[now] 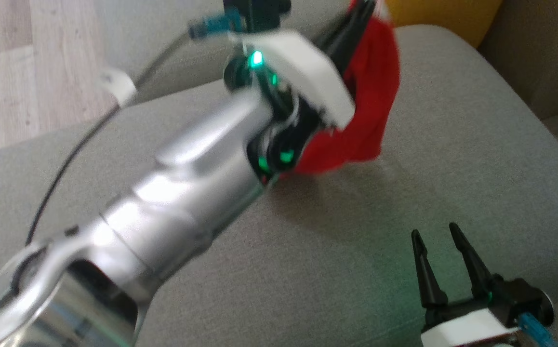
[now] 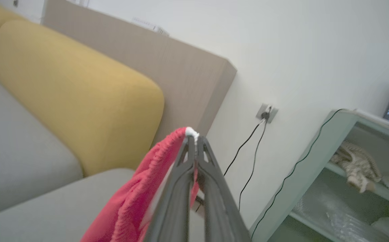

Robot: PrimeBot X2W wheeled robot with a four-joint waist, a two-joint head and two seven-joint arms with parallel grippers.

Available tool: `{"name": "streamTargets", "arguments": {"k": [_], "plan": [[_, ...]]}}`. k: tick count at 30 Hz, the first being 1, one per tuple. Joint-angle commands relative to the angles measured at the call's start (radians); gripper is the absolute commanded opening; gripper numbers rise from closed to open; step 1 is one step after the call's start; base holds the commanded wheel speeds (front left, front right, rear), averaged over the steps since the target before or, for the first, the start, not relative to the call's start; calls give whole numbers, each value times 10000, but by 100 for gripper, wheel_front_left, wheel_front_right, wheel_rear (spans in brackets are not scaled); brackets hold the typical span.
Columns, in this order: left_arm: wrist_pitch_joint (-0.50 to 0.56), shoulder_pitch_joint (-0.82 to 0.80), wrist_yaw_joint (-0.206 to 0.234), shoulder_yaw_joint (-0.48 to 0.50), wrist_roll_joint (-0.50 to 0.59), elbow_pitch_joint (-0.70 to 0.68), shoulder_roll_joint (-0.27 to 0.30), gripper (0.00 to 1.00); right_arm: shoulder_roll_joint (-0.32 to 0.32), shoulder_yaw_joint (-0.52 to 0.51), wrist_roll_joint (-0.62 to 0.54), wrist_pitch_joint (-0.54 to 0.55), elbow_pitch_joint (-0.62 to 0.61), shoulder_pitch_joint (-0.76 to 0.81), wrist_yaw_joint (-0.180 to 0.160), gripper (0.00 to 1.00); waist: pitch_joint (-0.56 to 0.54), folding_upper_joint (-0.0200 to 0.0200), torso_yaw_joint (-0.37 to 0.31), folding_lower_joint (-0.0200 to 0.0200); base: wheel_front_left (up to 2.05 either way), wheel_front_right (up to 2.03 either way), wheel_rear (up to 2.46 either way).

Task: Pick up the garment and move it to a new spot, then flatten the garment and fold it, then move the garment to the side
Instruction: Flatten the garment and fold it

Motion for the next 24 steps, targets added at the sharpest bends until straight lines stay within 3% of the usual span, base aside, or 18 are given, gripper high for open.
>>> {"name": "streamTargets", "arguments": {"k": [1, 6, 10, 18, 24], "plan": [[-65, -835, -90, 573, -151, -274, 62, 0, -66, 194, -60, -94, -268, -74, -7, 100, -245, 0, -121, 1, 0, 0, 0], [-123, -1136, -258, 1047, -429, -339, 279, 0, -66, -95, -122, -94, -402, 136, -7, 100, -404, 0, 153, 1, 0, 0, 0], [-22, -20, -176, 832, -574, -916, 1006, 0, -66, -214, -188, -94, -507, 286, -7, 100, -380, 0, 703, 1, 0, 0, 0], [-183, 3678, 806, -491, -358, -2280, 3101, 0, -66, -437, -291, -94, -709, 425, -7, 100, -71, 0, 2078, 1, 0, 0, 0], [-1233, 4879, 1647, -1209, 865, -2433, 4116, 0, -117, -456, 118, -94, -94, -33, -7, 100, 398, 0, 2777, 1, 0, 0, 0]]}}
